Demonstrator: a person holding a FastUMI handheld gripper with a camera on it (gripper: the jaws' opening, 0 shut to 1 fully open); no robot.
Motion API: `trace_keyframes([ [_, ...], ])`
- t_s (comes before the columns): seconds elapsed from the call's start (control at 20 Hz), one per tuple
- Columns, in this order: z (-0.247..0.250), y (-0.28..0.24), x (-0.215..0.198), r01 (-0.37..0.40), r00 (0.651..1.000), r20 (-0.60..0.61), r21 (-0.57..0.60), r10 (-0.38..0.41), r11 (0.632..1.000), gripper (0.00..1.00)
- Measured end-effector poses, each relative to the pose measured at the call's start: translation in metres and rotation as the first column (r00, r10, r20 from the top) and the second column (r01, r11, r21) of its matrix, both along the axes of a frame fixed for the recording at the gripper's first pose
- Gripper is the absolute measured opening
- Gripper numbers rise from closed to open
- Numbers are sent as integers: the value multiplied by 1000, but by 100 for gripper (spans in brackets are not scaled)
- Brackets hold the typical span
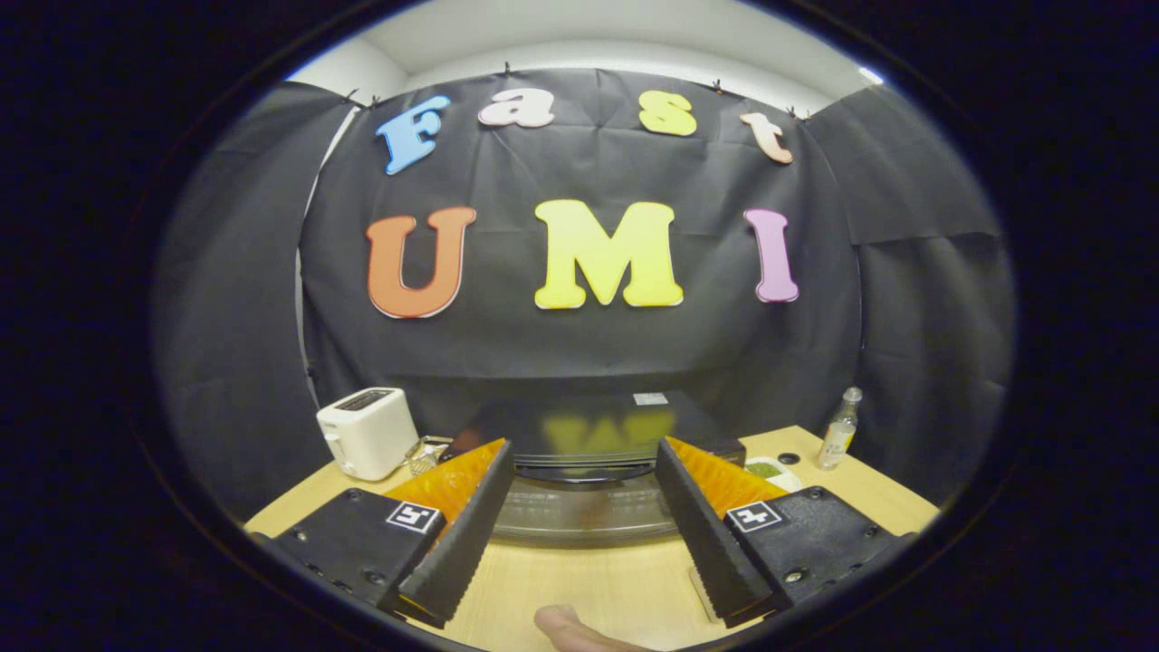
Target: Open the toaster oven, put the food inside, and close the toaster oven door.
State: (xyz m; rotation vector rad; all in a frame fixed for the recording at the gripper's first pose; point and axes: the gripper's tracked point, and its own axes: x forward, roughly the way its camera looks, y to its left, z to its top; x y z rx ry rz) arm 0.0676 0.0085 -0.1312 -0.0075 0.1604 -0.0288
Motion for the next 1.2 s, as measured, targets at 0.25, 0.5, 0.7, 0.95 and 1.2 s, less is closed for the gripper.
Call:
trace_keyframes([
  [0.25, 60, -32, -104, 45, 995, 91, -56, -40, 997, 100],
  [0.5, 79, -62, -186, 66, 992, 105, 26, -68, 998, 99],
  [0.7, 124, -70, -222, 31, 975, 222, -39, -22, 999, 99],
  [0.95, 127, -62, -247, -5, 974, 226, -107, 29, 994, 100],
  [1.2, 127, -71, -245, 23, 975, 223, -101, 0, 995, 100],
])
